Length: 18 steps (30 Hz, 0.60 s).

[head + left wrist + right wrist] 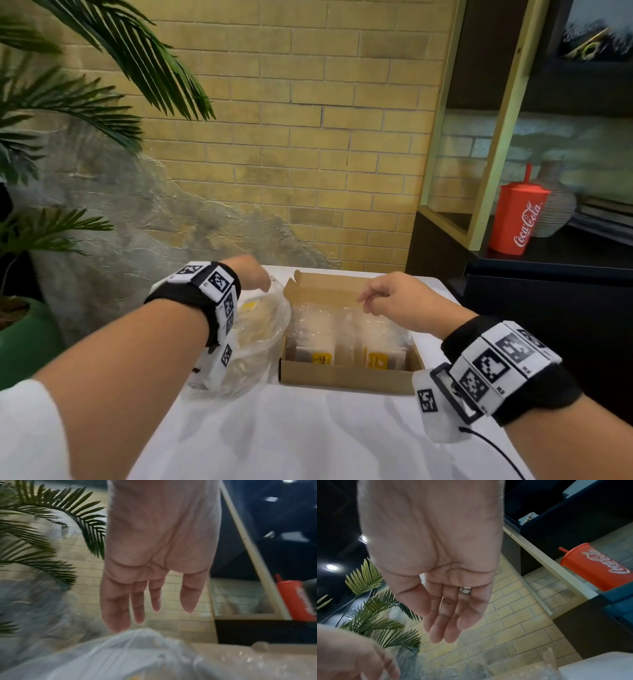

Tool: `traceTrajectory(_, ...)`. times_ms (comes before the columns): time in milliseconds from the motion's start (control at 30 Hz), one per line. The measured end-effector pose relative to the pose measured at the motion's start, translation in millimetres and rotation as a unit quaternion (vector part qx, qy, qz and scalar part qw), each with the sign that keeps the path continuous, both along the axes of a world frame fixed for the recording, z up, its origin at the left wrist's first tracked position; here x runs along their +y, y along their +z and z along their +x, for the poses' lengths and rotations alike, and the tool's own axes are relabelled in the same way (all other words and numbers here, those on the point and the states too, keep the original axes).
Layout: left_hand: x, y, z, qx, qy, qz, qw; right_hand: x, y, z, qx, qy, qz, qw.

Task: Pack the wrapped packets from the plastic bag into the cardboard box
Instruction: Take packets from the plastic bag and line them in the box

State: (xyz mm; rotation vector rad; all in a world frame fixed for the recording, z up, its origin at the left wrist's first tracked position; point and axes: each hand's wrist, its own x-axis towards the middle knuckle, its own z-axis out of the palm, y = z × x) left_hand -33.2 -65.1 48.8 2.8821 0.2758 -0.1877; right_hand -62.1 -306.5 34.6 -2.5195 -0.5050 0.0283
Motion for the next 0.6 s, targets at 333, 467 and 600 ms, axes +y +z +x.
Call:
traceTrajectory(333,18,-54,-3,0.17,0.067,0.068,0.981,17,-11,-4,0.035,0.025,0.012,0.999)
traceTrajectory(467,28,-67,16,0.154,0.045,0.144,0.976,16,-15,-4,0.053,0.026,0.018,0.998)
traceTrajectory(600,19,-62,7,0.122,0.034,0.11,0.986,17,-19,-6,0.059,0.028,0.026,0.998)
